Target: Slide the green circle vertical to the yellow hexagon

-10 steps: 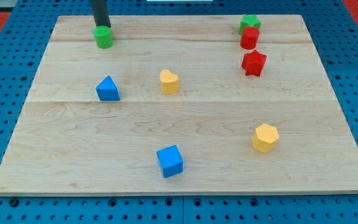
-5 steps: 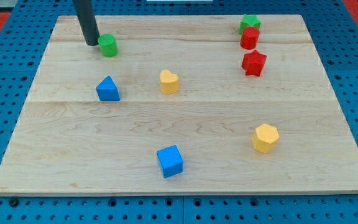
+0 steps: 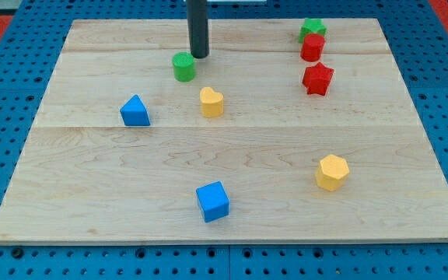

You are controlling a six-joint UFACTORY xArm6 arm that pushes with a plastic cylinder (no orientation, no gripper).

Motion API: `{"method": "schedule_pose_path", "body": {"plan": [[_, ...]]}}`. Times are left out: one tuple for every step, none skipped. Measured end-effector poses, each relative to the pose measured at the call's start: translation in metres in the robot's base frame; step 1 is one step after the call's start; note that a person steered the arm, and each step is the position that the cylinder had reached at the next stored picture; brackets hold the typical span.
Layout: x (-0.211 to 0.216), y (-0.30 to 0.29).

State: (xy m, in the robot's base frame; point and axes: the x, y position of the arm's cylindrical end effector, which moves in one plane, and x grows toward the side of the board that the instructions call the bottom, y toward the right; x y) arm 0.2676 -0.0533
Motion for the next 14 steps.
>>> {"method": "schedule_pose_path", "body": {"plan": [[0.009,-0.022],[0.052,-0.005],[0.059,-0.031],[0.066,-0.059],[0.077,-0.053],[0.088,-0.036],[0.09,0.013],[0.09,0.031],[0.09,0.039],[0.09,0.053],[0.09,0.072],[0.09,0.094],[0.091,0.11],[0.093,0.117]]}}
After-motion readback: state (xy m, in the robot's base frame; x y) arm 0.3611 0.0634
